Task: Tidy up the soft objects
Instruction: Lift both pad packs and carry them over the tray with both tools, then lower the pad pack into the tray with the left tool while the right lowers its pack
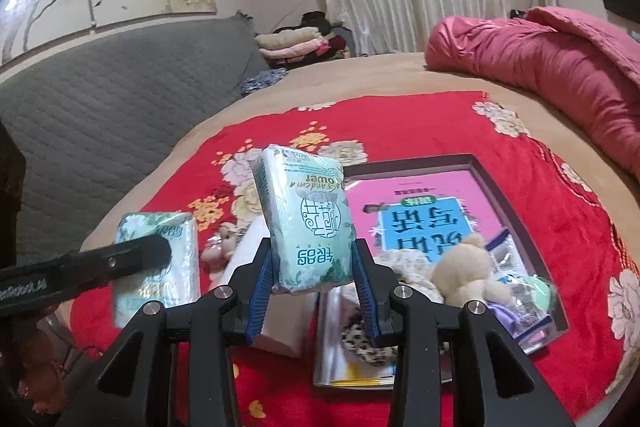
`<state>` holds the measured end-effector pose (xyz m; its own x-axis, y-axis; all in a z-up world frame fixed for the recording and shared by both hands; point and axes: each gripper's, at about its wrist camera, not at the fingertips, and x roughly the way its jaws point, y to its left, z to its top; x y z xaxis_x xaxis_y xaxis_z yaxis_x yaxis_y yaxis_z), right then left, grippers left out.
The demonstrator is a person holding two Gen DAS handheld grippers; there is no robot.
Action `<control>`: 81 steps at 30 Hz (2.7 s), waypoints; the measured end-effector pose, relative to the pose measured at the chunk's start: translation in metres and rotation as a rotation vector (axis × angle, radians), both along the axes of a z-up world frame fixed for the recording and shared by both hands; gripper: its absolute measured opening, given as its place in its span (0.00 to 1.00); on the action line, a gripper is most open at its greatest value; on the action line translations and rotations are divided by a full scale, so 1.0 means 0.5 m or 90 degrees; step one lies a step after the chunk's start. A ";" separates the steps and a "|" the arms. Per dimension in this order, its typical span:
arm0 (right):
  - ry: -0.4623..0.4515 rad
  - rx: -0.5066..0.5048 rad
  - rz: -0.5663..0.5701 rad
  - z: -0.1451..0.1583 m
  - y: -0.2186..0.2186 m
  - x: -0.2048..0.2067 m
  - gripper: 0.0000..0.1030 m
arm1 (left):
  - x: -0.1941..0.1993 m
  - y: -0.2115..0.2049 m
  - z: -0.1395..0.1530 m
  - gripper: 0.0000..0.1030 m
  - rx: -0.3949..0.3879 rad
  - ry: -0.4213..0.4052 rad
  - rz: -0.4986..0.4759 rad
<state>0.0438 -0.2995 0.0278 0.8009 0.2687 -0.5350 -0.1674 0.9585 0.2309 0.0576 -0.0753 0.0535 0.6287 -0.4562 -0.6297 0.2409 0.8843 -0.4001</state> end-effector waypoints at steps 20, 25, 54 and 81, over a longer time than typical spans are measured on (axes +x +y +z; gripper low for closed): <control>-0.004 -0.037 -0.158 -0.005 -0.166 -0.003 0.38 | 0.046 -0.168 0.004 0.20 0.015 0.002 -0.086; 0.009 -0.040 -0.197 -0.022 -0.212 -0.002 0.38 | 0.074 -0.232 -0.017 0.20 0.021 0.024 -0.117; 0.110 -0.146 -0.191 -0.111 -0.200 0.049 0.39 | 0.143 -0.320 -0.172 0.23 0.090 0.149 -0.124; 0.120 -0.099 -0.163 -0.118 -0.202 0.054 0.51 | 0.141 -0.302 -0.169 0.24 0.082 0.156 -0.116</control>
